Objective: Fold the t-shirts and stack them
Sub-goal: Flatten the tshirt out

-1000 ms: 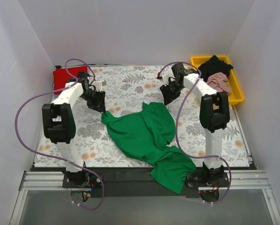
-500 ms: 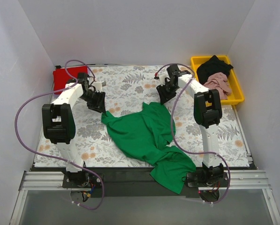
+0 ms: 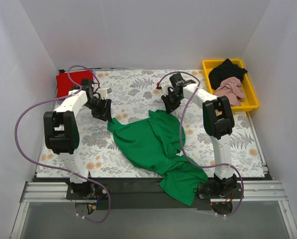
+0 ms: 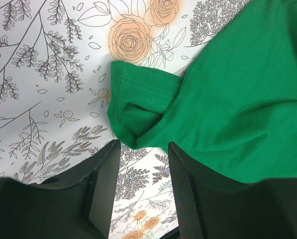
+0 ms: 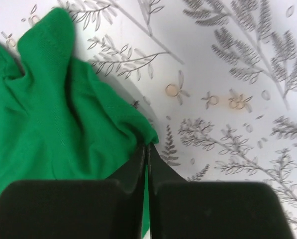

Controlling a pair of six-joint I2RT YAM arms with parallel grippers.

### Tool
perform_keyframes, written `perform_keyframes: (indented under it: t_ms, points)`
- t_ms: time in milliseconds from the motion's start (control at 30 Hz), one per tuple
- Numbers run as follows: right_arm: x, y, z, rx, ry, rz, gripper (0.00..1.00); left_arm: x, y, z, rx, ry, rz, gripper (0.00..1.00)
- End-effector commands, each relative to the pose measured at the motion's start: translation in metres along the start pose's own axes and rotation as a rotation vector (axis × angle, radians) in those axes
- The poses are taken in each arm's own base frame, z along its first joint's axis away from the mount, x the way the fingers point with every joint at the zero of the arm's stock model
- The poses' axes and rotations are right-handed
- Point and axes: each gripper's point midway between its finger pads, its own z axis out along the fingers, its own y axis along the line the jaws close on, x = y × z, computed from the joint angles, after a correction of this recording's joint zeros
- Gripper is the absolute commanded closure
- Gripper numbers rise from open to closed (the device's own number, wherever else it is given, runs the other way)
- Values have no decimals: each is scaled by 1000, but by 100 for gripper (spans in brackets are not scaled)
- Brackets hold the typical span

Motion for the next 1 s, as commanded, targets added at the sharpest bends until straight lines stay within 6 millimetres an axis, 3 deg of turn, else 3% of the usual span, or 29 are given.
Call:
perform_keyframes:
  t_ms: [0,67,167,367,467,600,667,800,967]
  points:
    - [8,16,-22,-26,3,-37,99,-11,-5,-19,-13,-71,20,58]
    - [4,17,-35,-14,-21,-53,99,-13,-6,-20,-11,-76,23,58]
    - [-16,10,-75,34,-108,-65,99,-15,-7,-22,-10,-85,20,58]
    - [-44,-17,-170,230,-274,-107,99,-20,-6,-26,-27,-104,31,58]
    - [-30,-67,-194,392,-259,-83,99,-22,-5,-25,-27,-102,34,58]
    - [-18,-105,-211,465,-256,-31,99,-26,-3,-23,-19,-97,43,58]
    - [-15,-109,-216,478,-256,-28,99,-28,0,-20,-22,-93,49,57]
    - [-11,-100,-213,441,-260,-40,99,-32,2,-12,-11,-93,58,57]
    - [-3,-83,-207,367,-264,-45,99,-53,-7,-1,33,-131,72,57]
